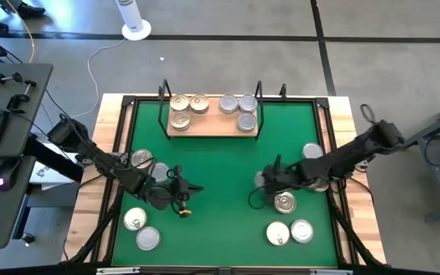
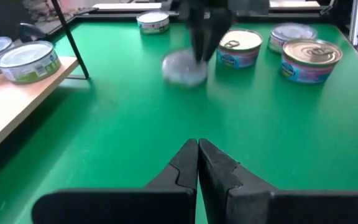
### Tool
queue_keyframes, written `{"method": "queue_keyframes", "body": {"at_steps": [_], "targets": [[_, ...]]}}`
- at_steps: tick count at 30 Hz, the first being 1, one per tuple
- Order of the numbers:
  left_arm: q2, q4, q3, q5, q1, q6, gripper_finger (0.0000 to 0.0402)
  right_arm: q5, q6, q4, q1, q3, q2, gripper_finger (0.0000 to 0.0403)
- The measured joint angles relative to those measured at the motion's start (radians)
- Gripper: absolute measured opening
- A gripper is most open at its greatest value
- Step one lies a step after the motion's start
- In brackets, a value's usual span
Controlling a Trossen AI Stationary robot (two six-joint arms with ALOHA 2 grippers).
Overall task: Stack canned seafood by type on shelf
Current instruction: Put the green tuna can on the shelf and align with the other green tuna can
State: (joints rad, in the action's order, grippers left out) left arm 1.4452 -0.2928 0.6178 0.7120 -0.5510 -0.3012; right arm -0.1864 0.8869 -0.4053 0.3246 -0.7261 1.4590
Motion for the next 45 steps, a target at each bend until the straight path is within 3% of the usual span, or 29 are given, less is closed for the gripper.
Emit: {"method": "queue_keyframes", "body": {"at_steps": [4, 9, 12, 14, 17, 20, 24, 29, 36, 45], "targets": [[0.004, -0.001, 0.000, -0.001, 0.000, -0.018, 0.0000, -0.098, -0.245, 0.303, 0.012, -0.041, 0.028, 0.0073], [0.006, 0.010, 0.000, -0.001, 0.001, -0.046, 0.0000, -0.148, -0.315, 0.294, 0.032, -0.030, 0.027, 0.0089], [0.021, 0.025, 0.000, -0.003, 0.005, -0.090, 0.0000, -0.148, -0.342, 0.336, 0.017, -0.005, 0.034, 0.0129], [0.028, 0.070, 0.001, -0.015, 0.028, -0.213, 0.0000, -0.067, -0.374, 0.390, -0.007, 0.028, 0.064, 0.0164], [0.033, 0.208, 0.001, -0.034, 0.074, -0.374, 0.0000, 0.035, -0.452, 0.637, -0.042, 0.081, 0.128, 0.0214], [0.048, 0.285, 0.001, -0.050, 0.105, -0.445, 0.0000, 0.008, -0.531, 0.803, -0.065, 0.108, 0.221, 0.0249], [0.068, 0.277, 0.001, -0.072, 0.140, -0.457, 0.0000, -0.016, -0.600, 0.925, -0.095, 0.097, 0.308, 0.0263], [0.082, 0.256, 0.000, -0.092, 0.152, -0.456, 0.0000, 0.017, -0.647, 0.866, -0.133, 0.052, 0.331, 0.0264], [0.114, 0.202, 0.003, -0.102, 0.152, -0.457, 0.0000, 0.028, -0.707, 0.635, -0.163, -0.021, 0.283, 0.0264], [0.191, 0.158, 0.000, -0.157, 0.154, -0.500, 0.0000, 0.034, -0.745, 0.652, -0.160, -0.027, 0.302, 0.0277]]}}
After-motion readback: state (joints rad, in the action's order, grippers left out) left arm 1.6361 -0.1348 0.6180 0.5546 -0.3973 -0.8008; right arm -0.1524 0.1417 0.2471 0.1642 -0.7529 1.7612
